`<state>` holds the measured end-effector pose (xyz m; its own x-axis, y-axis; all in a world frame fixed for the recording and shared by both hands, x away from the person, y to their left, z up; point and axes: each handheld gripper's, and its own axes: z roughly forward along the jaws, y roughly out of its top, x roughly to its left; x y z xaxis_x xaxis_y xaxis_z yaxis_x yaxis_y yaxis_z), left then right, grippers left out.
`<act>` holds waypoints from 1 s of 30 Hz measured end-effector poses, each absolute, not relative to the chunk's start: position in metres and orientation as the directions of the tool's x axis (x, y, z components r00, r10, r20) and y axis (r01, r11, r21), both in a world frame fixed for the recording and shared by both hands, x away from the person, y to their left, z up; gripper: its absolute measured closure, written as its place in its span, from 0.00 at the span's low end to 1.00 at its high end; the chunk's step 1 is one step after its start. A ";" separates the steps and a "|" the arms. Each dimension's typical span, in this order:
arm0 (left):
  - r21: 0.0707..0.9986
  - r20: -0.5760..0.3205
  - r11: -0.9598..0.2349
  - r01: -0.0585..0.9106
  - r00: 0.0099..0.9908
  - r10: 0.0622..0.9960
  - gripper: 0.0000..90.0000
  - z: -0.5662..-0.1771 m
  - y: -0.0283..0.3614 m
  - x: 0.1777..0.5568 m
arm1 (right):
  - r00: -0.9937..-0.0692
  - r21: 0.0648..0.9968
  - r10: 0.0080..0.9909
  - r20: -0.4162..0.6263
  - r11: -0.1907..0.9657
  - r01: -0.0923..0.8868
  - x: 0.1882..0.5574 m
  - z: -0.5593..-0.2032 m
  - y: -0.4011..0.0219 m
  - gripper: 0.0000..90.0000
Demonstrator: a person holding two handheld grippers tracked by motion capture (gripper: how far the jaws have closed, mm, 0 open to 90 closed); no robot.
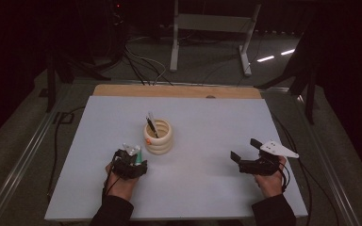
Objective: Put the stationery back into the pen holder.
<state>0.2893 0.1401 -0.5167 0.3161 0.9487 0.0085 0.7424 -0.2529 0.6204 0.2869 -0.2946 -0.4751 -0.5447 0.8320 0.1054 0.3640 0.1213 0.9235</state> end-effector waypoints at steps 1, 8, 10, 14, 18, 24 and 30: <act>0.623 0.008 -0.254 0.740 0.318 0.948 0.67 -0.517 0.142 0.289 | -0.544 0.924 0.833 0.104 0.122 0.363 0.287 -0.475 -0.295 0.00; 0.620 -0.015 -0.250 0.744 0.330 0.944 0.73 -0.516 0.148 0.290 | -0.544 0.924 0.833 0.101 0.124 0.362 0.286 -0.474 -0.295 0.00; 0.621 -0.021 -0.244 0.745 0.326 0.945 0.74 -0.516 0.149 0.290 | -0.544 0.924 0.833 0.101 0.124 0.361 0.286 -0.474 -0.295 0.00; 0.622 -0.037 -0.225 0.750 0.316 0.948 0.74 -0.514 0.155 0.292 | -0.543 0.924 0.833 0.105 0.120 0.362 0.286 -0.474 -0.295 0.00; 0.628 -0.037 -0.228 0.744 0.321 0.946 0.74 -0.511 0.161 0.291 | -0.545 0.924 0.832 0.103 0.123 0.362 0.286 -0.475 -0.295 0.00; 0.656 -0.058 -0.226 0.720 0.346 0.936 0.74 -0.506 0.169 0.289 | -0.548 0.922 0.830 0.104 0.126 0.366 0.287 -0.476 -0.294 0.00; 0.676 -0.063 -0.214 0.705 0.345 0.937 0.73 -0.499 0.177 0.286 | -0.546 0.922 0.831 0.110 0.120 0.367 0.286 -0.476 -0.295 0.00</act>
<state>0.2861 0.1774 -0.4995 0.3448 0.9365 -0.0635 0.7049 -0.2137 0.6764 0.2862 -0.2947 -0.4758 -0.5461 0.8305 0.1096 0.3673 0.1197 0.9224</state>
